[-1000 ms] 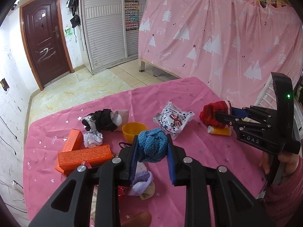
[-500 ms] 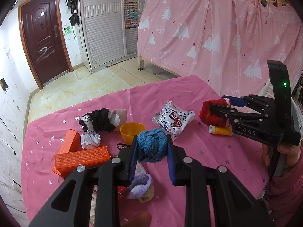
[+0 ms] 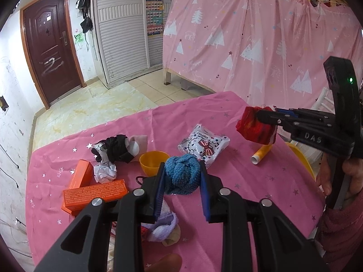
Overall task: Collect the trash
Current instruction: 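Carry the blue ball and red hat with both tools over the yellow bin, then open both tools to drop the ball and hat into the yellow bin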
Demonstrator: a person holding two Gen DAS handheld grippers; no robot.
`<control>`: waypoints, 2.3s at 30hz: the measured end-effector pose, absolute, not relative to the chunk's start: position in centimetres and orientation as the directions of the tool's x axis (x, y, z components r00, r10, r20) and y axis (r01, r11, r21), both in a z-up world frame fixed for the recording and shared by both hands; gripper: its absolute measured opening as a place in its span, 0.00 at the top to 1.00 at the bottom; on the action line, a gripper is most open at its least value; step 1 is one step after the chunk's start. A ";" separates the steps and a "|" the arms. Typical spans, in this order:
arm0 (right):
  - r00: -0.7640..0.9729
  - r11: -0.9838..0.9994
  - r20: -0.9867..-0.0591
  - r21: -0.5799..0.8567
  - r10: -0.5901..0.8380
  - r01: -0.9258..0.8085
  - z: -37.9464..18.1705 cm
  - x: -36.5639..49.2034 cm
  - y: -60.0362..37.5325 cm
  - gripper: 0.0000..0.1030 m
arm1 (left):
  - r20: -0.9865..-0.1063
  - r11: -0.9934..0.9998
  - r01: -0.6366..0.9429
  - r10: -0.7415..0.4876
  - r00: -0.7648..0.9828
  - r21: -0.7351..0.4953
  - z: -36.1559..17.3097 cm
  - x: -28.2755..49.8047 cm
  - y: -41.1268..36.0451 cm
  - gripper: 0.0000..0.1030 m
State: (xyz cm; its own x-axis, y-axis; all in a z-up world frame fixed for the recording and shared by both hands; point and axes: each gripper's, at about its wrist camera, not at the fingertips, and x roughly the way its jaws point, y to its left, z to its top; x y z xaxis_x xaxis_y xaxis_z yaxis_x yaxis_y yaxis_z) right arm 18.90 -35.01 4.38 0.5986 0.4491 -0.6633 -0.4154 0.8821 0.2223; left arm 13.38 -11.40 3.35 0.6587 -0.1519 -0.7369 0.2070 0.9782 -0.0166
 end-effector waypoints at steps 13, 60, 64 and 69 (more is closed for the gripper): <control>0.626 0.871 -0.611 0.275 0.484 -0.406 7.0 18.3 -36.7 0.78 | -0.733 0.971 0.239 -0.173 0.658 -0.014 4.3 13.4 -13.0 0.80; 0.634 0.952 -0.752 0.295 0.180 0.079 -4.7 12.7 -57.7 0.77 | -0.854 0.848 0.512 -0.364 0.371 -0.139 -0.3 19.1 -39.4 0.49; 0.620 0.953 -0.761 0.294 0.190 0.070 -5.3 12.9 -57.4 0.73 | -0.852 0.853 0.502 -0.363 0.377 -0.141 -0.1 19.2 -39.1 0.45; 0.619 0.955 -0.762 0.290 0.190 0.064 -5.2 13.0 -56.8 0.63 | -0.844 0.858 0.491 -0.368 0.390 -0.148 0.6 19.3 -38.4 0.45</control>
State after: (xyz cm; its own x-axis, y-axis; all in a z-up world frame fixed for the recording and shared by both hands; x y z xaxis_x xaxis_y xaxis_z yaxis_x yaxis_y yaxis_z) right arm 13.00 -56.82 -5.17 0.6189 0.1896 -0.7622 0.0643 0.9550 0.2897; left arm 19.25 -38.37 0.55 0.3896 -0.3681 -0.8442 0.4911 0.8585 -0.1477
